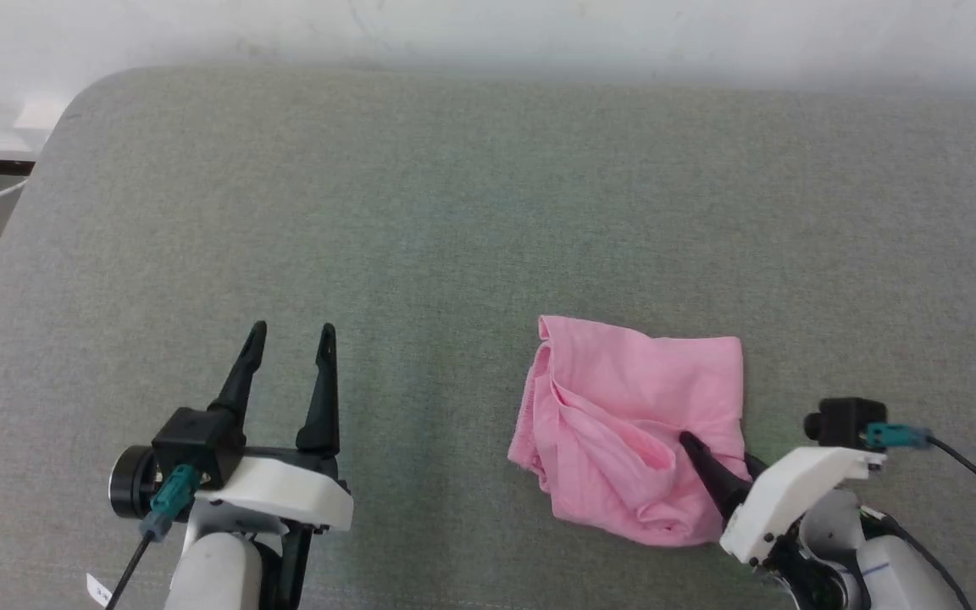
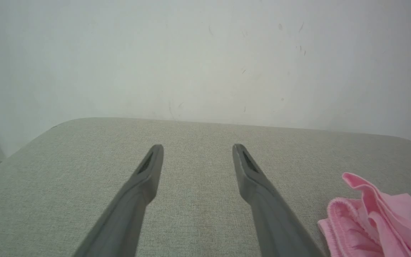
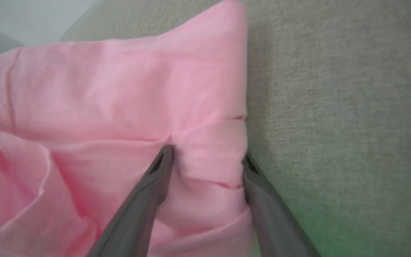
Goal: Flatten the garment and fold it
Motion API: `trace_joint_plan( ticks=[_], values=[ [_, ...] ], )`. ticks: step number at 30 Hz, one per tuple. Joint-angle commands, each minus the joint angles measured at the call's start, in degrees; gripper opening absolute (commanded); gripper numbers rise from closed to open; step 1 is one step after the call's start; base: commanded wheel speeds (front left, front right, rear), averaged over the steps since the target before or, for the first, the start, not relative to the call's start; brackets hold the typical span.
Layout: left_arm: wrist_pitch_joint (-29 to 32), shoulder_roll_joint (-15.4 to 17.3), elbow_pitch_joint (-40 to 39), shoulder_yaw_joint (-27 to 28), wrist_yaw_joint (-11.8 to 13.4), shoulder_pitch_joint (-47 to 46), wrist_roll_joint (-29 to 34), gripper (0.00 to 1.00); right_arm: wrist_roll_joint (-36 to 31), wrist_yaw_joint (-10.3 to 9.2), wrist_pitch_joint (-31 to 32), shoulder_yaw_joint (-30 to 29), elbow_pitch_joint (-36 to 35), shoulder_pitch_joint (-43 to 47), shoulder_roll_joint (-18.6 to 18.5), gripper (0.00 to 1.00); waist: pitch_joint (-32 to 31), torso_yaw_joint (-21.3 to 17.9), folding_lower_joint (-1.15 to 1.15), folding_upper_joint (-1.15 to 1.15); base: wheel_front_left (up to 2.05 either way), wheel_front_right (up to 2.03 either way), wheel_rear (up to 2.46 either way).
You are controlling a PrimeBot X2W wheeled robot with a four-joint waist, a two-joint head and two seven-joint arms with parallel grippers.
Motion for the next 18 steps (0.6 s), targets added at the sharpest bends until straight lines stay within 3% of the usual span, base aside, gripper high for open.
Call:
trace_joint_plan(
  ticks=[1,2,7,14,18],
  values=[
    [-0.33,-0.1,0.02,-0.03,-0.06,-0.38,-0.03,1.0,-0.42,-0.04,0.6,0.49,0.67,-0.94,0.1,0.13,0.02,0.21,0.0,0.0,0.0,0.0,0.0],
    [-0.33,-0.1,0.05,-0.06,-0.04,-0.39,-0.03,1.0,-0.68,-0.04,1.1,0.72,1.27,-1.33,0.1,0.0,0.02,0.31,0.0,0.0,0.0,0.0,0.0],
    [-0.33,-0.1,-0.01,-0.08,0.2,-0.28,-0.07,1.0,-3.85,-0.04,1.93,1.8,1.07,-2.7,0.1,0.0,-0.02,0.37,0.0,0.0,0.0,0.0,0.0],
    [-0.33,-0.09,-1.02,1.44,0.57,0.45,0.43,1.0,-22.9,-0.04,4.76,5.1,-6.5,-5.5,-0.89,0.0,0.42,-3.21,0.0,0.0,0.0,0.0,0.0],
    [-0.33,0.0,-1.92,2.19,0.46,0.41,0.84,1.0,-29.0,-0.04,6.93,8.84,-10.64,-8.16,-3.78,0.0,1.3,-7.2,0.0,0.0,0.0,0.0,0.0]
  ],
)
